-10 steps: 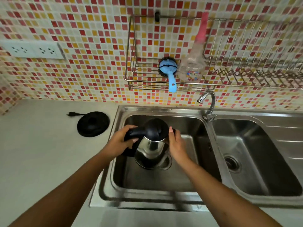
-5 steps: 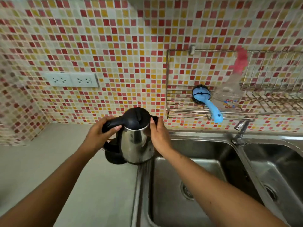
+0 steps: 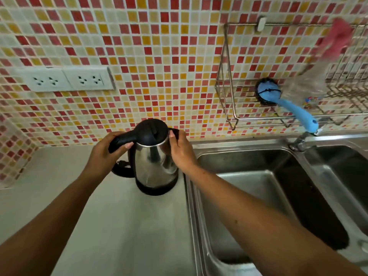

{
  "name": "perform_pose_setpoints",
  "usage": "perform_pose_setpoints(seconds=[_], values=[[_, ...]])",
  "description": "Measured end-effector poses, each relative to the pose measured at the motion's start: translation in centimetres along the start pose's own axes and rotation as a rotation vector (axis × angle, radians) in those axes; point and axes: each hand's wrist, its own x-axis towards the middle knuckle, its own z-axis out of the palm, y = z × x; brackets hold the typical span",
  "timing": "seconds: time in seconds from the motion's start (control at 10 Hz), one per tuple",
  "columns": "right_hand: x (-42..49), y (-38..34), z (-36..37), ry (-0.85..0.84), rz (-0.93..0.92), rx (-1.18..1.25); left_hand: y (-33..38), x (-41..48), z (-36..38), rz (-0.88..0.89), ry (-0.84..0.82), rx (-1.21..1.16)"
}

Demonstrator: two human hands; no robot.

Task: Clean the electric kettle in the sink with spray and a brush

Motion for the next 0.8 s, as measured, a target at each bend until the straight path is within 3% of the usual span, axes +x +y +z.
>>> perform_pose_setpoints(seconds=[0.2,0.4,0.6,0.8], values=[[-0.7,0.2,0.2,-0.043,0.053,-0.015,-1.3,-0.1,-0.8,0.012,-0.079,0.042],[-1.1,0.3,0.4,-0.045,0.06,0.001,-1.6,-0.9,-0.6,0.016,-0.052,0.05],[-1.2,0.2,-0.4,-0.155,0.092,-0.065,-1.3,-1.0,-0.5,0.021,-0.058,0.165],[-3.4,-2.5,-5.7,-0.173,-0.05,-0.093,5.7,-1.8,0.5,0.077,-0.013,0.342]])
